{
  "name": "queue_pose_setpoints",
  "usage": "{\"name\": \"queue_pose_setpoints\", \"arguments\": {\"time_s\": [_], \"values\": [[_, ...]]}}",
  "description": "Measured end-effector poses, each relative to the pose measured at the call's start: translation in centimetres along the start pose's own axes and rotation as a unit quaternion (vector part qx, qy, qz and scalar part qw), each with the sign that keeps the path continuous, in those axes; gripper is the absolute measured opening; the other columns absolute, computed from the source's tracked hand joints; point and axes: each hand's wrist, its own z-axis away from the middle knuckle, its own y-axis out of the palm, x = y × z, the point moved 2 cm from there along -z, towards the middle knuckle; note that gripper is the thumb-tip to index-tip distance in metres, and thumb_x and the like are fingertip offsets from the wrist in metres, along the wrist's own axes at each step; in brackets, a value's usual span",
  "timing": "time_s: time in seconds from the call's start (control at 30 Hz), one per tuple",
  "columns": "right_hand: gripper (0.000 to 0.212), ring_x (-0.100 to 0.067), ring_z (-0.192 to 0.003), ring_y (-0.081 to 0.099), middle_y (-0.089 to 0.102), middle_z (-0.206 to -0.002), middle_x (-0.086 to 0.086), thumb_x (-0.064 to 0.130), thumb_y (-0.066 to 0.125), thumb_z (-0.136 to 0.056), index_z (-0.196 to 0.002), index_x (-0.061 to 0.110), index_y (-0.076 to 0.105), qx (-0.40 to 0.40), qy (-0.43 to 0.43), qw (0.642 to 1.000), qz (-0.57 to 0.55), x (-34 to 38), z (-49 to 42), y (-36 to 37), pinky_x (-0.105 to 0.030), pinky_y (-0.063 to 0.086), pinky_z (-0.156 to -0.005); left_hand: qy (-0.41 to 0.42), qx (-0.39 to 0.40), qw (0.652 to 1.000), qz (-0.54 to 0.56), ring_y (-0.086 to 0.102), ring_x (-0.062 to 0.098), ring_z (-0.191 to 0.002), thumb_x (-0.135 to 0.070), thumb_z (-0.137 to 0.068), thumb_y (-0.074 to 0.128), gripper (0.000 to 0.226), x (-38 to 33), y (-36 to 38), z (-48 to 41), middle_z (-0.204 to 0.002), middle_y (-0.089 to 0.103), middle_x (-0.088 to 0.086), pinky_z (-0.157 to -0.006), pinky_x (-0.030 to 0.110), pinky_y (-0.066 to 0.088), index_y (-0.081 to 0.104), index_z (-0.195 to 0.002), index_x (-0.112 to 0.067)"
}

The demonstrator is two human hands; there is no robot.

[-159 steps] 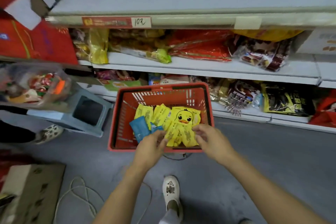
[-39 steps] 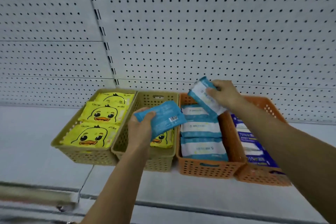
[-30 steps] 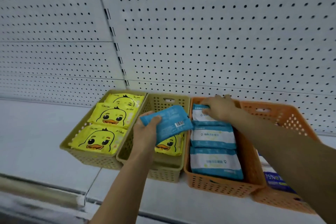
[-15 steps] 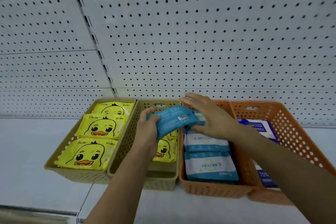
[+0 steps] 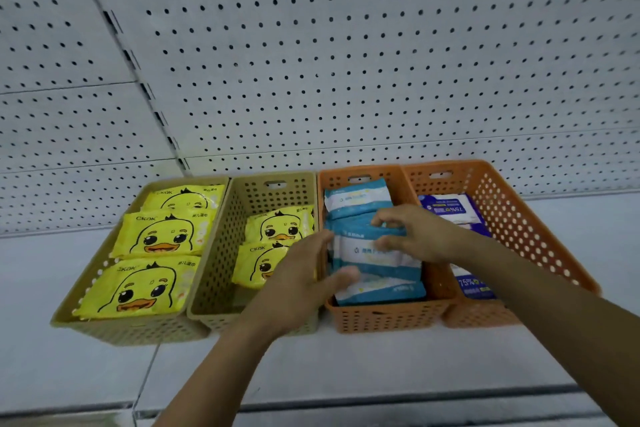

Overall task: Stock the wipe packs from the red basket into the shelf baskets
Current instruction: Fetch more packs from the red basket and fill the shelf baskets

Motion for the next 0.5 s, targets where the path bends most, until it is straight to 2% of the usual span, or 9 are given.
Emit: {"name": "queue_pose_setpoints", "arguments": {"time_s": [0.07, 0.1, 0.17, 0.23, 0.3, 0.4, 0.5], "values": [[0.018, -0.008, -0.108, 0.057, 0.062, -0.114, 0.008, 0.029, 0.068, -0.086, -0.104, 0.026, 0.063, 0.05, 0.007, 0.999, -0.017, 0.3, 0.4, 0.6, -0.036, 0.052, -0.091, 0.02, 0.049, 0.994, -0.096, 0.015, -0.003, -0.143, -0.071, -0.074, 0.06, 0.088, 0.9, 0.4, 0.5, -0.154, 0.024, -0.02, -0.119, 0.028, 0.022, 0.028, -0.147, -0.035], [0.017, -0.01, -0.102, 0.06, 0.064, -0.111, 0.007, 0.028, 0.067, -0.087, -0.103, 0.024, 0.065, 0.069, 0.014, 0.998, 0.004, 0.7, 0.7, 0.8, -0.035, 0.053, -0.087, 0.018, 0.054, 0.99, -0.13, 0.004, -0.001, -0.146, -0.07, -0.073, 0.061, 0.098, 1.1, 0.5, 0.6, -0.16, 0.014, -0.016, -0.122, 0.03, 0.013, 0.02, -0.152, -0.03], [0.018, -0.012, -0.097, 0.059, 0.065, -0.109, 0.006, 0.03, 0.065, -0.088, -0.105, 0.024, 0.067, 0.066, 0.03, 0.994, 0.085, 1.3, 0.8, 1.0, -0.034, 0.052, -0.086, 0.027, 0.038, 0.988, -0.15, -0.002, -0.002, -0.146, -0.063, -0.077, 0.065, 0.1, 1.5, 0.6, 0.8, -0.162, 0.007, -0.014, -0.121, 0.025, 0.006, 0.014, -0.154, -0.026], [0.029, -0.012, -0.106, 0.053, 0.058, -0.116, 0.008, 0.033, 0.063, -0.088, -0.116, 0.03, 0.062, 0.015, 0.042, 0.98, 0.193, 2.0, 1.1, 1.6, -0.035, 0.044, -0.092, 0.034, 0.023, 0.989, -0.144, -0.001, -0.002, -0.146, -0.06, -0.078, 0.066, 0.099, 1.7, 0.7, 0.8, -0.162, 0.008, -0.014, -0.119, 0.023, 0.007, 0.014, -0.154, -0.027], [0.038, -0.016, -0.117, 0.044, 0.05, -0.124, 0.007, 0.03, 0.061, -0.089, -0.127, 0.036, 0.055, -0.025, 0.039, 0.969, 0.243, 2.7, 1.8, 2.8, -0.038, 0.037, -0.099, 0.035, 0.018, 0.989, -0.145, 0.0, -0.003, -0.146, -0.061, -0.078, 0.066, 0.099, 1.8, 0.8, 0.9, -0.162, 0.007, -0.016, -0.117, 0.022, 0.009, 0.013, -0.155, -0.028], [0.038, -0.018, -0.131, 0.036, 0.043, -0.141, 0.006, 0.029, 0.053, -0.095, -0.132, 0.036, 0.053, 0.012, 0.041, 0.986, 0.164, 3.3, 3.0, 4.7, -0.039, 0.036, -0.107, 0.047, 0.017, 0.984, -0.172, -0.002, -0.002, -0.146, -0.06, -0.081, 0.063, 0.096, 2.1, 1.0, 1.0, -0.162, 0.004, -0.017, -0.113, 0.019, 0.006, 0.011, -0.155, -0.028], [0.04, -0.017, -0.144, 0.017, 0.026, -0.155, 0.008, 0.04, 0.041, -0.099, -0.138, 0.037, 0.044, 0.077, 0.082, 0.988, 0.111, 3.8, 3.7, 5.5, -0.039, 0.021, -0.117, 0.06, 0.007, 0.978, -0.202, -0.001, -0.001, -0.147, -0.064, -0.083, 0.057, 0.093, 2.2, 1.0, 0.8, -0.162, 0.005, -0.014, -0.115, 0.023, 0.011, 0.013, -0.155, -0.025]]}}
